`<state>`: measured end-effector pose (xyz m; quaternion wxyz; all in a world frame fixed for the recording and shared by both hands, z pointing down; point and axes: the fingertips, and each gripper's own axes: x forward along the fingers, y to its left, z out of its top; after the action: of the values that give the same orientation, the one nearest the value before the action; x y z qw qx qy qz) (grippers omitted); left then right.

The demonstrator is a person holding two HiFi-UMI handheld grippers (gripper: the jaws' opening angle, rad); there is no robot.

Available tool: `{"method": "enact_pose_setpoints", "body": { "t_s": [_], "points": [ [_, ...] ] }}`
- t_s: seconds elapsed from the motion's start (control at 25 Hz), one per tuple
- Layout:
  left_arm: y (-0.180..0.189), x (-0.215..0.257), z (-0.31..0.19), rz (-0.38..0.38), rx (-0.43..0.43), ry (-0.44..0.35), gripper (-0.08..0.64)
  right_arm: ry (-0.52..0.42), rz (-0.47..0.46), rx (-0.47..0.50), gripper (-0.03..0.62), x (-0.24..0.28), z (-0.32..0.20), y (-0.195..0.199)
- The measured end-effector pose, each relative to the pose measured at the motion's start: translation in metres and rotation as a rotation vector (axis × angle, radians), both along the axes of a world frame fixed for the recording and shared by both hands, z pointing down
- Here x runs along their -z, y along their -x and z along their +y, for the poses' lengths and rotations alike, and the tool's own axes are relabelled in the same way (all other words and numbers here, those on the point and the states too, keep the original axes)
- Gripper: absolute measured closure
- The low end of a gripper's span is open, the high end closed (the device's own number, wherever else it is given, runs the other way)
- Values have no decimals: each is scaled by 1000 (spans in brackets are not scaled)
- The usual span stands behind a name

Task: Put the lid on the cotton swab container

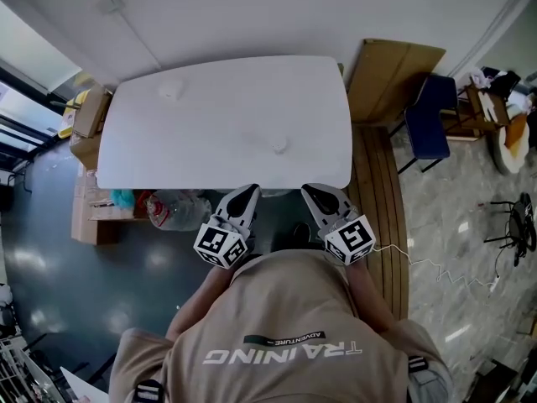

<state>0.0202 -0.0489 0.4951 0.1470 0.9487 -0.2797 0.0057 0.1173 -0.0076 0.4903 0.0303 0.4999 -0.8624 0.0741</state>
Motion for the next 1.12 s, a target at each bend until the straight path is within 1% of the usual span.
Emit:
{"method": "enact_pose_setpoints", "body": {
  "t_s": [0.2,0.36,0.52,0.68,0.8,0.92,1.04,1.12],
  "points": [
    [-16,0,-17,-19,37,-1,548,19,-2,37,574,-10,-18,-17],
    [-24,-6,-23,-40,58,17,548,54,-16,36,574,-17,-32,-28],
    [-25,-10,-35,-48,72,32,548,63,-13,52,574,-16,-48,-27],
    [-32,-12,-52,-41,71,20,548,70,-1,70,574,-21,-62,-27],
    [-27,-13,-65,-28,74,8,548,71,23,69,574,-21,-71,-23],
    [-24,-15,-80,-40,54,-9,548,66,31,37,574,-18,-85,-22],
    [-21,-12,-97,-30,19,-11,548,56,41,7,574,-9,-103,-19],
    [-18,-9,-110,-33,2,-20,548,52,30,-13,574,-4,-118,-15]
  ]
}}
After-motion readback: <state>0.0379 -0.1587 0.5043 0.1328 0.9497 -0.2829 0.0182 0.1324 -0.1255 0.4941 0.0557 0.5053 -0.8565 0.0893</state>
